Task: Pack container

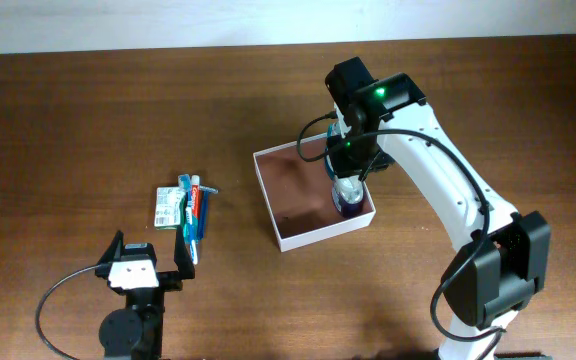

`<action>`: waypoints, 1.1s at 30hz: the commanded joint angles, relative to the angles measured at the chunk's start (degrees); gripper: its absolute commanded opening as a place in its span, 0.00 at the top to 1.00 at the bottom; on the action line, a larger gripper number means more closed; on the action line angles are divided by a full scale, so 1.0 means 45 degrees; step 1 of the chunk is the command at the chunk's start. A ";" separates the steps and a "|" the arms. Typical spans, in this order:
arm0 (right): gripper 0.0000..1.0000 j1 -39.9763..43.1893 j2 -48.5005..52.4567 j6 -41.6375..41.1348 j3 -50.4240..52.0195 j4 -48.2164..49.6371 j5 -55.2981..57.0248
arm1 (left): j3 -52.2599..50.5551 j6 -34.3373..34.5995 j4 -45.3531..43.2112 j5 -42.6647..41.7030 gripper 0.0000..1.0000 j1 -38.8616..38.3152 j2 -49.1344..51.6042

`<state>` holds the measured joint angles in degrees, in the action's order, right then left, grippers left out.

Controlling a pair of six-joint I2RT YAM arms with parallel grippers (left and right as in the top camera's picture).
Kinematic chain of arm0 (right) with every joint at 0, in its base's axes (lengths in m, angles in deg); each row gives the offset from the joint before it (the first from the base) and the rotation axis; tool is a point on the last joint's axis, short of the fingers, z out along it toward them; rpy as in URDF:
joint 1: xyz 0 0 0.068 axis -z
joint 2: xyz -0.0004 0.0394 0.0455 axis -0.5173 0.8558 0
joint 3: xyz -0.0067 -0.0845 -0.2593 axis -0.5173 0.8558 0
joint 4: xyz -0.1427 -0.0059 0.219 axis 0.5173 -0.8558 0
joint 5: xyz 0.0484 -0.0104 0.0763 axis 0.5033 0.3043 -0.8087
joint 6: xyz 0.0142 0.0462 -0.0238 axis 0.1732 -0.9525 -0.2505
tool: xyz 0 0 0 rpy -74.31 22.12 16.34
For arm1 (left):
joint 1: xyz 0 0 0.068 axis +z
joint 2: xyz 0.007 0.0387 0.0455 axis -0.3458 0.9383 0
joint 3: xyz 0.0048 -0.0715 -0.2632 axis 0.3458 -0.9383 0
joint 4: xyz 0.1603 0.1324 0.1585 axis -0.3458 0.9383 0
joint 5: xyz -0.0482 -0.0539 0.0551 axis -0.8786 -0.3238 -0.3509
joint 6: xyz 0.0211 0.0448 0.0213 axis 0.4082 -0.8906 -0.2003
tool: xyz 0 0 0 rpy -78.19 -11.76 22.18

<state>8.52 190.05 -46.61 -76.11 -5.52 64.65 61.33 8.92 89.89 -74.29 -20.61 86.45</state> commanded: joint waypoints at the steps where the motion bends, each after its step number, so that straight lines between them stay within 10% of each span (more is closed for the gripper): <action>1: 0.59 0.0024 -0.0165 0.0141 0.0063 0.0053 -0.0121 | -0.0083 -0.0194 -0.0005 -0.0141 0.01 0.0053 -0.0097; 33: 0.65 0.0039 -0.0165 0.1146 -0.0019 0.0359 -0.0049 | -0.0083 -0.0189 -0.0005 -0.0141 0.00 0.0053 -0.0078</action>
<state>8.52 190.05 -43.36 -76.11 -4.10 64.25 61.33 8.92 89.89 -74.29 -20.61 86.45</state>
